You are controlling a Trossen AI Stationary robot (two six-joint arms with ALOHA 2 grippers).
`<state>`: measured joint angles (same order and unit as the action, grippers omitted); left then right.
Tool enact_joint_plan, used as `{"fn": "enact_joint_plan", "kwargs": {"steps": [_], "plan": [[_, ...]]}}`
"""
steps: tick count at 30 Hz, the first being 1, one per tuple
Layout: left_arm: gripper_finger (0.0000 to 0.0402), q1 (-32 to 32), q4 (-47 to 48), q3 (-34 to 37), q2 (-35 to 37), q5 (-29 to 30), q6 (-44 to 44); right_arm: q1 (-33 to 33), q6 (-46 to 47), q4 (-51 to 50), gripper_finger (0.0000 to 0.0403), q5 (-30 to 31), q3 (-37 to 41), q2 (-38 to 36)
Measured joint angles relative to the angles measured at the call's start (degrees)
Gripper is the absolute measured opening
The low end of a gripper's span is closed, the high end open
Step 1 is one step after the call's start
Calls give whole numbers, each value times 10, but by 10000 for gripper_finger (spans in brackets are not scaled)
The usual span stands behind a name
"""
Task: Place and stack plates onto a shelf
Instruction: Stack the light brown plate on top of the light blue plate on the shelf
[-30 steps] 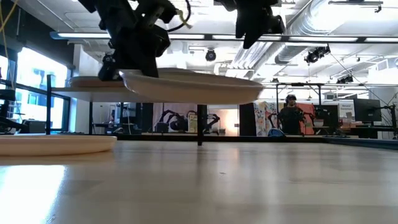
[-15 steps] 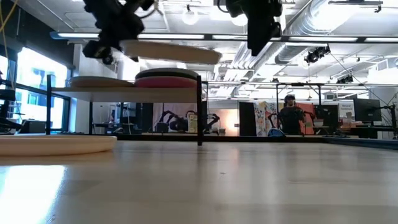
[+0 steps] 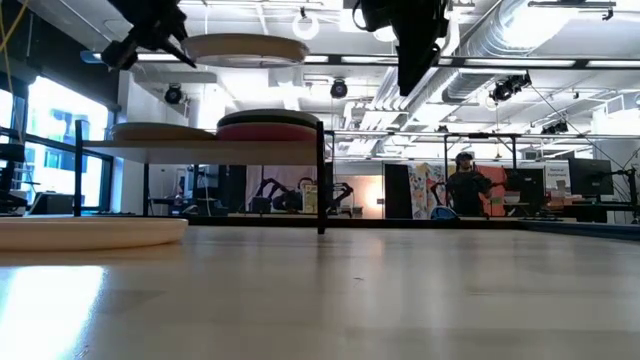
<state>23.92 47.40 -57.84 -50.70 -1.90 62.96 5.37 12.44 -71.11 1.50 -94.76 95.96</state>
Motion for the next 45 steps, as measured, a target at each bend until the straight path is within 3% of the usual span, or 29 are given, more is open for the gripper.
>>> {"fn": "enact_joint_plan", "kwargs": {"steps": [5, 19, 26, 35, 45], "plan": [[17, 51, 10, 0, 31, 25, 17, 8, -29, 0, 128, 0, 0, 0], [17, 162, 130, 0, 83, 176, 129, 10, -85, 1, 128, 0, 0, 0], [17, 209, 193, 0, 86, 182, 165, 10, -84, 2, 128, 0, 0, 0], [17, 262, 197, 0, 83, 196, 164, 10, -70, 2, 128, 0, 0, 0], [17, 272, 196, 0, 32, 172, 153, 10, -49, 6, 128, 0, 0, 0]]}}
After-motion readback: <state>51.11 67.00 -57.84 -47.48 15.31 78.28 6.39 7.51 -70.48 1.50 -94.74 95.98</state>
